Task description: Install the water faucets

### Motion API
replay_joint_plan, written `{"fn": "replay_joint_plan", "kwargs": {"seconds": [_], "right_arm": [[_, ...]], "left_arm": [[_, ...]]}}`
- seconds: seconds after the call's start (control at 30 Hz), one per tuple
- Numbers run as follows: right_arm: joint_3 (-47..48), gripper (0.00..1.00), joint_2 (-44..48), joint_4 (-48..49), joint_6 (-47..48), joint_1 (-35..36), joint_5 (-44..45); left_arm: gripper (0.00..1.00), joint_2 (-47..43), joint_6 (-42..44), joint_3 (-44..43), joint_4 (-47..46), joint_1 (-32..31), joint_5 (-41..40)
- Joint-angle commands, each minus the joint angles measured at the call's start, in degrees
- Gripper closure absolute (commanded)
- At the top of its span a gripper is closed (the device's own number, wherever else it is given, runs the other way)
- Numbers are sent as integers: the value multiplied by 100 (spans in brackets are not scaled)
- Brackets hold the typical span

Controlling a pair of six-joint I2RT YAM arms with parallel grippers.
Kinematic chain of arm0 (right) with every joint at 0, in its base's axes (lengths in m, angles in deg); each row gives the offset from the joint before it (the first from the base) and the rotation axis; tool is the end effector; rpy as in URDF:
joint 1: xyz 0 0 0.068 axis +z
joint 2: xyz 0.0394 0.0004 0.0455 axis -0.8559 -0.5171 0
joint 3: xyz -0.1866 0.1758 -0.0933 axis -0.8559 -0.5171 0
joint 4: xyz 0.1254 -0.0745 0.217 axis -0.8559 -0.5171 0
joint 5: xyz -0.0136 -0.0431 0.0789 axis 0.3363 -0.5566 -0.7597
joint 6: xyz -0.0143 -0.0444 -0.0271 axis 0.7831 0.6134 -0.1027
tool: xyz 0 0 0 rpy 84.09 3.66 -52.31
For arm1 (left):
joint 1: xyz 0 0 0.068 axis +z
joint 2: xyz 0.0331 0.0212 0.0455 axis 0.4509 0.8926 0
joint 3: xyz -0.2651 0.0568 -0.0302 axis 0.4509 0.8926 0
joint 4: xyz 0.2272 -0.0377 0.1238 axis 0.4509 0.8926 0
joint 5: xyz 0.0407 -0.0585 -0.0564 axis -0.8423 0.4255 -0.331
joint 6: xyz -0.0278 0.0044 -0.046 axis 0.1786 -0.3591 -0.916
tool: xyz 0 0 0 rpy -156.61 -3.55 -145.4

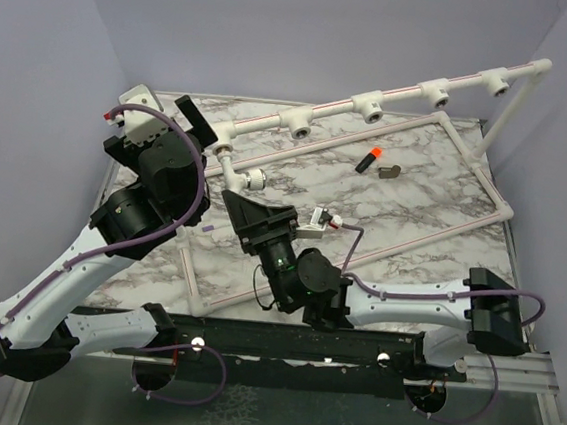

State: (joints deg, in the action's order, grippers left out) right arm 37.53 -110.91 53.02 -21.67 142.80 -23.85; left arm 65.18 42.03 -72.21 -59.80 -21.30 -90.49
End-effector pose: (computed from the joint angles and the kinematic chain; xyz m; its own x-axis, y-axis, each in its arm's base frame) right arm 0.0671 0.3482 0.3486 -0.4098 0.9081 -0.0865 -0.2068 -0.0001 0.9784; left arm 0.1376 -0.1017 0.4831 0.1407 -0.2893 -0.9469 -0.4567 0.8296 -0.3213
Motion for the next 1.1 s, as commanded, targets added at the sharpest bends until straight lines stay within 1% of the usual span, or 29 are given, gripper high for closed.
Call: {"fn": "replay_joint_plan", "kwargs": {"seconds": [0.0,0.1,0.17,0.23,0.37,0.53,0.7,0.83,1.0,1.07], "right_arm": [[-248,27,650,208,1152,26,-503],[-357,26,1077,-126,1648,26,-716],[-317,26,1368,-579,2012,26,-901],[-248,26,1645,-983,2616,26,-1127],[-156,27,2206,-1514,4050,26,-1600],[390,27,2588,-2602,5846,26,-2014],[558,27,2782,-3008,7897,26,-2430],[527,22,2804,-3219,9382,26,-2825],[458,20,2623,-3372,11068,26,-3086],[414,17,2509,-3401,11662,26,-3194]], "left_arm": [[1,5,587,2,-468,-12,-116],[1,16,863,-9,-740,-20,-50],[1,18,1184,-7,-1036,-12,23],[1,21,1576,-21,-1347,-14,87],[1,-117,2395,148,-2176,-17,487],[1,-279,3034,198,-2623,-11,1131],[1,-179,3647,-17,-2535,-10,1658],[1,2,3889,-275,-2212,-14,1880],[1,234,3843,-738,-1378,-10,2145],[1,311,3772,-906,-1019,-11,2235]]}}
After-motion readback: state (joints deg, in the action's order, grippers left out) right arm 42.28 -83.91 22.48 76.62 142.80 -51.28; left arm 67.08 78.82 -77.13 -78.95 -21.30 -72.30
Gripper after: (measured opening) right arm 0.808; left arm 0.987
